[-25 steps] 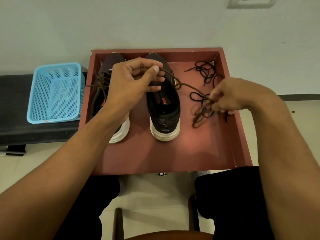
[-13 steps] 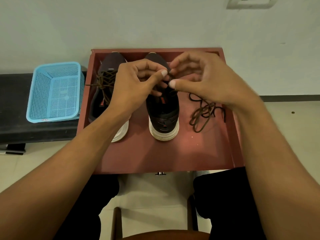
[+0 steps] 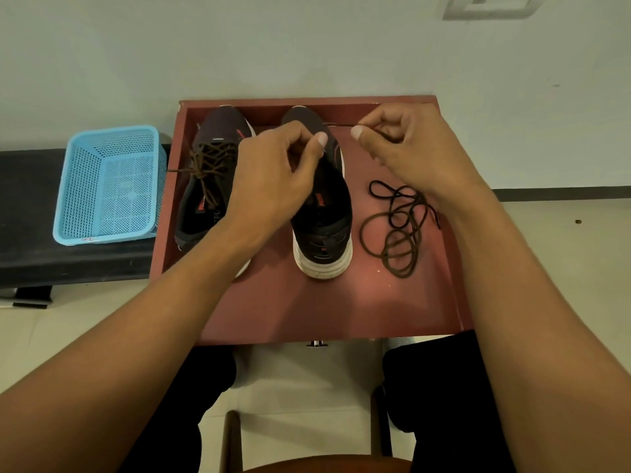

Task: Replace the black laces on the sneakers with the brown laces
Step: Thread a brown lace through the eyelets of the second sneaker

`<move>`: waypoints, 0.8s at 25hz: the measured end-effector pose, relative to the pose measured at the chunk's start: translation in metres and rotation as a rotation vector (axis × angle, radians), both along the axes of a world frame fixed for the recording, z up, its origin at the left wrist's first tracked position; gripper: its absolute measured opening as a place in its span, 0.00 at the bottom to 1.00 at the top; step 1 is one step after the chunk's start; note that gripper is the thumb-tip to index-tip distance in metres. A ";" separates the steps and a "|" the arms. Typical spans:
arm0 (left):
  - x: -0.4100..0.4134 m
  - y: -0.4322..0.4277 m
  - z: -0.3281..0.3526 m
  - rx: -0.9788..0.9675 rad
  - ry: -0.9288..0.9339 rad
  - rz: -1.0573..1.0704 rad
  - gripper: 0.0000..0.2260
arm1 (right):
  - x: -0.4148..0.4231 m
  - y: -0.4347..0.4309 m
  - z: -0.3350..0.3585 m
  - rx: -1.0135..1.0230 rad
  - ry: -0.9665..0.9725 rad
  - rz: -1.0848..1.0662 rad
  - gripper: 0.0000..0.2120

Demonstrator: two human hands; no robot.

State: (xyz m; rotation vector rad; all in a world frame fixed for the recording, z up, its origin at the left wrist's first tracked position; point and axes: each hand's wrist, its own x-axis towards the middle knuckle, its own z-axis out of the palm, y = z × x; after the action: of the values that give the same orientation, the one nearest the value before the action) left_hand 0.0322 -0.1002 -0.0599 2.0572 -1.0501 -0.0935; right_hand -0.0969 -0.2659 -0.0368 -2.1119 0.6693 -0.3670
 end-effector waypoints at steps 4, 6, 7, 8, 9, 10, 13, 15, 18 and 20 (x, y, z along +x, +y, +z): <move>-0.005 -0.006 -0.016 0.259 -0.244 0.014 0.16 | 0.001 -0.006 -0.009 0.038 0.021 -0.125 0.09; -0.010 -0.011 -0.017 0.316 -0.264 0.092 0.22 | 0.001 -0.005 -0.012 0.025 0.044 -0.111 0.08; -0.012 -0.014 -0.016 0.334 -0.248 0.124 0.24 | 0.002 -0.005 -0.014 0.019 0.056 -0.109 0.07; -0.014 -0.017 -0.016 0.355 -0.220 0.150 0.26 | 0.003 -0.004 -0.015 0.019 0.069 -0.112 0.07; -0.015 -0.021 -0.016 0.378 -0.191 0.170 0.27 | 0.005 -0.004 -0.016 0.024 0.080 -0.116 0.06; -0.016 -0.024 -0.016 0.396 -0.168 0.183 0.28 | 0.007 -0.004 -0.018 0.028 0.089 -0.119 0.06; -0.018 -0.030 -0.015 0.393 -0.111 0.184 0.21 | 0.011 -0.001 -0.019 0.003 0.100 -0.128 0.07; -0.016 -0.027 -0.010 0.371 -0.041 0.194 0.17 | 0.011 0.000 -0.018 -0.006 0.092 -0.131 0.07; -0.017 -0.013 -0.006 0.368 0.036 0.169 0.18 | 0.007 0.003 -0.014 0.043 0.100 -0.120 0.04; -0.025 0.002 -0.004 0.364 0.051 0.116 0.19 | 0.005 0.005 -0.012 0.099 0.124 -0.103 0.03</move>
State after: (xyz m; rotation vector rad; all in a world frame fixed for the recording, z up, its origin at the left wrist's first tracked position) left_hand 0.0075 -0.0982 -0.0639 2.4233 -0.9313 -0.2947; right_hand -0.0924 -0.2605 -0.0491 -2.0233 0.8534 -0.2553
